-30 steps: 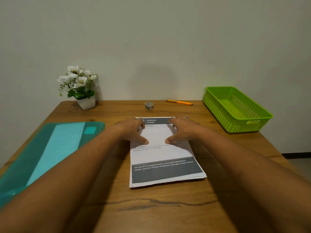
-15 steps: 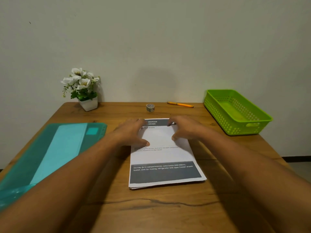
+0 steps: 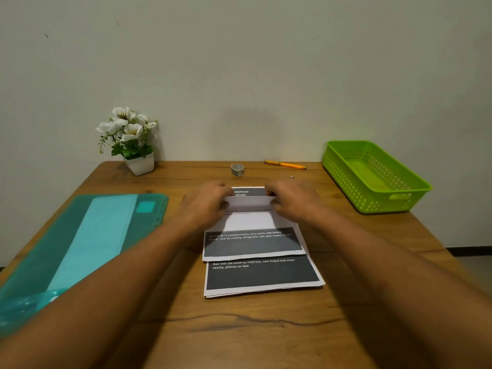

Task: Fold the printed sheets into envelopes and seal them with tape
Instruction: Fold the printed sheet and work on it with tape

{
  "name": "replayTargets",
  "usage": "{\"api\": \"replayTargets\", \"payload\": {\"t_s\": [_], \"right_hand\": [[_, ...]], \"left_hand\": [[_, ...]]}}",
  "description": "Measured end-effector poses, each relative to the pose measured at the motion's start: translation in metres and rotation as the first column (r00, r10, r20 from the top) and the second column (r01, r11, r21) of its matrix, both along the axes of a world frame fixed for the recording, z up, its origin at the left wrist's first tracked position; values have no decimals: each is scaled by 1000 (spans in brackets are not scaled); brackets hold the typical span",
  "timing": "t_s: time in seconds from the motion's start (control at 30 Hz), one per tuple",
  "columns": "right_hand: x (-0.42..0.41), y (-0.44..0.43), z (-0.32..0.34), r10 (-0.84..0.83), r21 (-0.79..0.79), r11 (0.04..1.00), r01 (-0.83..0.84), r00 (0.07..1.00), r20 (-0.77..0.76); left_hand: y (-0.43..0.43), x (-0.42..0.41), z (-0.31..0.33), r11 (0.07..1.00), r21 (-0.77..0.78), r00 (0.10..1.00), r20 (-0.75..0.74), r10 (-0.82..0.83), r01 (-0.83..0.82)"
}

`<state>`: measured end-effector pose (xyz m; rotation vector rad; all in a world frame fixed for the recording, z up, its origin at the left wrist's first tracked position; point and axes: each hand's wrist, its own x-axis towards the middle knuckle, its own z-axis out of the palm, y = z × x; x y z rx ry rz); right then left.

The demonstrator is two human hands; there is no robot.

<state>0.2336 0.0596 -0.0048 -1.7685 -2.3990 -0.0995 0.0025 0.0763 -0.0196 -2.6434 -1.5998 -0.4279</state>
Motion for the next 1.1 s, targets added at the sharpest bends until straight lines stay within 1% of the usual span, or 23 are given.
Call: {"api": "replayTargets", "payload": {"t_s": [0.1, 0.23, 0.3, 0.4, 0.47, 0.57, 0.7, 0.83, 1.0, 1.1], "right_hand": [[-7, -5, -10, 31, 52, 998, -33, 999, 38], [-15, -5, -22, 55, 62, 996, -63, 991, 125], [-19, -5, -27, 62, 62, 995, -74, 984, 168], [-31, -4, -30, 59, 71, 995, -76, 974, 217], [-39, -3, -32, 66, 80, 993, -87, 970, 236], [-44, -2, -38, 68, 89, 992, -91, 970, 235], [-35, -6, -44, 65, 86, 992, -95, 953, 297], [-14, -10, -42, 16, 72, 997, -38, 956, 294], [15, -14, -44, -54, 68, 997, 36, 959, 280], [30, -16, -46, -27, 58, 998, 13, 969, 245]], "left_hand": [[-6, 3, -6, 1000, -2, 999, -37, -20, 20], [-11, 6, -13, 999, -1, 994, -99, -41, 41], [-11, 8, -15, 1000, 6, 992, -125, -27, 28], [-12, 17, -17, 999, 43, 989, -148, -16, 23], [-13, 24, -18, 996, 77, 982, -185, -22, 37], [-12, 27, -24, 996, 75, 974, -226, -22, 40], [-14, 20, -34, 996, 87, 966, -257, -5, 29], [-11, 13, -38, 996, 91, 966, -260, 7, 17], [-8, 10, -41, 997, 65, 970, -244, -18, 35], [-10, 7, -44, 995, 72, 975, -216, -54, 71]]}}
